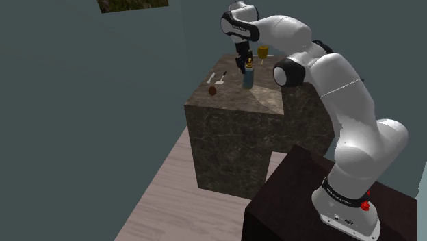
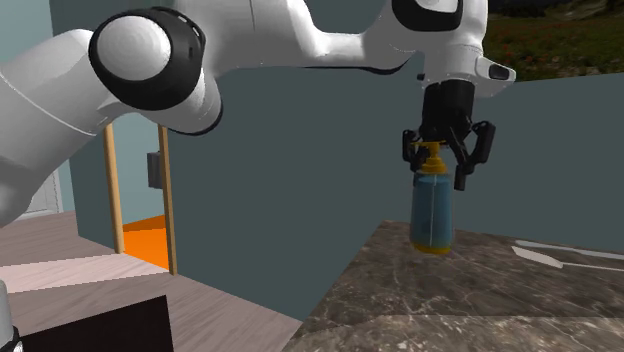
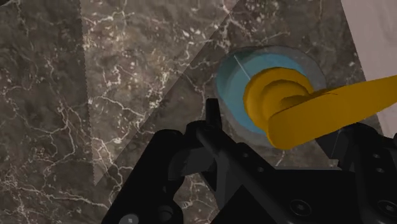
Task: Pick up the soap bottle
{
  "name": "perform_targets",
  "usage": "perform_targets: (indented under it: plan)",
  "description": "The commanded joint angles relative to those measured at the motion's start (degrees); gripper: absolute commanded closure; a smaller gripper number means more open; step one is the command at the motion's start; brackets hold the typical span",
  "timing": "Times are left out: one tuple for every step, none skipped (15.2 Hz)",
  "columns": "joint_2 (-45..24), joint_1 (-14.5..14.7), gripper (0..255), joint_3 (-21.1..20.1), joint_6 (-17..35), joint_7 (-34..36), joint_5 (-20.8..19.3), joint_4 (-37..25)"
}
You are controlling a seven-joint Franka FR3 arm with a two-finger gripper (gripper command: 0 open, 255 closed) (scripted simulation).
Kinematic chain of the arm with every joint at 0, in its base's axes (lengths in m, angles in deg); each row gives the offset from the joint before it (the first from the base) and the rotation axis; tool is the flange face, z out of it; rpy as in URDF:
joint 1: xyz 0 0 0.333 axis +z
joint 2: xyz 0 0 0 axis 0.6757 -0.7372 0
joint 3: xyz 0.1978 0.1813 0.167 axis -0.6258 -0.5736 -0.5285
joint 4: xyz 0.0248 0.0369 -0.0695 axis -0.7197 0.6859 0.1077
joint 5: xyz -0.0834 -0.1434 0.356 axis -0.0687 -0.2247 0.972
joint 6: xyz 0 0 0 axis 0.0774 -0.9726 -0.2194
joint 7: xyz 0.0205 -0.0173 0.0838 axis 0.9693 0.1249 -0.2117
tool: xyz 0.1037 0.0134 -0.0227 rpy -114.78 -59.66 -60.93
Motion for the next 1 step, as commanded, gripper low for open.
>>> perform_targets:
  plan:
    - [-0.5,-0.2,255,0.0,-1.0,-0.1,0.1,-1.5]
